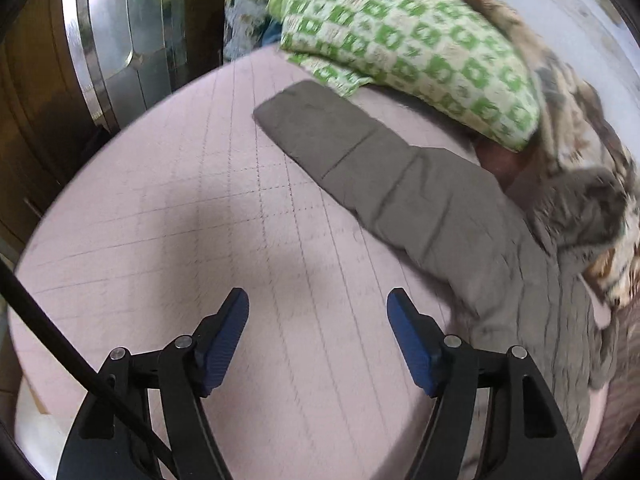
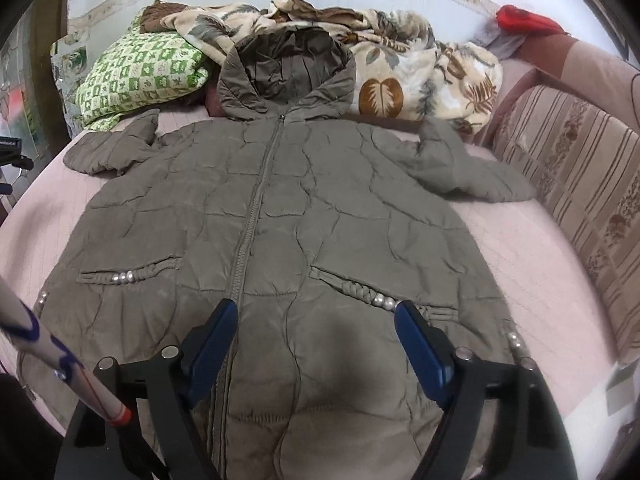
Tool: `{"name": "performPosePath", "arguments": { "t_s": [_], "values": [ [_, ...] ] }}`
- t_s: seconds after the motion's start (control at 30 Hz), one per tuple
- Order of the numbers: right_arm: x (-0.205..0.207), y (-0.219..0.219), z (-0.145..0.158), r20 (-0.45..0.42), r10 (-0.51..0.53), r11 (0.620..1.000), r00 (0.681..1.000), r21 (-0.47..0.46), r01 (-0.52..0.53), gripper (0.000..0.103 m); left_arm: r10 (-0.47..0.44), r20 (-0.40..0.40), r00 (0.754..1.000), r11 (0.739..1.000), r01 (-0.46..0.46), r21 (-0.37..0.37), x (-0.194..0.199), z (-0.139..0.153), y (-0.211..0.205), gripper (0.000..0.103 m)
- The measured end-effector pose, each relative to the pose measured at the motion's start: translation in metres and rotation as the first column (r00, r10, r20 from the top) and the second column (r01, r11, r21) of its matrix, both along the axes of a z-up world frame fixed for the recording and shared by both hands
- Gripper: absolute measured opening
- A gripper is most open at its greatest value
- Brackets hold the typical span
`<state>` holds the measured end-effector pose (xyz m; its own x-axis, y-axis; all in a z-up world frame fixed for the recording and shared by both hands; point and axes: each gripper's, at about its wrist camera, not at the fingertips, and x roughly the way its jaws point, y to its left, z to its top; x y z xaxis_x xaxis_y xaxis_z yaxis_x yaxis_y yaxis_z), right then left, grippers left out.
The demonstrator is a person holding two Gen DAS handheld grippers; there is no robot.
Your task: Fold large clothes
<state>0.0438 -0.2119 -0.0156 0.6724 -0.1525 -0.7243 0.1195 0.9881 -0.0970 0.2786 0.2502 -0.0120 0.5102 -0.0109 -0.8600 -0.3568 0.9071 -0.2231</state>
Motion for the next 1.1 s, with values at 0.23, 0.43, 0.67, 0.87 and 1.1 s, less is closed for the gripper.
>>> {"name": "performPosePath", "arguments": {
  "t_s": [0.23, 0.43, 0.67, 0.87, 1.1],
  "values": [
    [0.019, -0.002, -0.019, -0.053, -0.013, 0.999, 0.999, -0.036, 0.012, 0.084, 0.113, -0.037, 0.993, 0.947, -0.119, -0.297, 0.067, -0.055, 0.043, 0.071],
    [0.03, -0.005, -0.024, -0.066, -0.014, 0.997, 0.998, -0.075, 0.009, 0.084, 0.159, -0.005, 0.987, 0.847, -0.139, -0.514, 0.118, -0.089, 0.067, 0.071],
    [0.045, -0.008, -0.027, -0.065, -0.015, 0.993, 0.998, -0.117, 0.007, 0.084, 0.194, 0.035, 0.98, 0.83, -0.145, -0.539, 0.164, -0.093, 0.068, 0.086],
    [0.055, -0.014, -0.033, -0.086, -0.055, 0.991, 0.995, -0.124, 0.044, 0.084, 0.115, -0.038, 0.993, 0.944, -0.121, -0.307, 0.18, -0.07, 0.032, 0.014],
    [0.047, -0.023, -0.025, -0.062, -0.065, 0.992, 0.996, -0.108, 0.058, 0.084, -0.136, 0.122, 0.983, 0.97, 0.157, -0.186, 0.152, 0.028, -0.07, 0.009]
  ]
}}
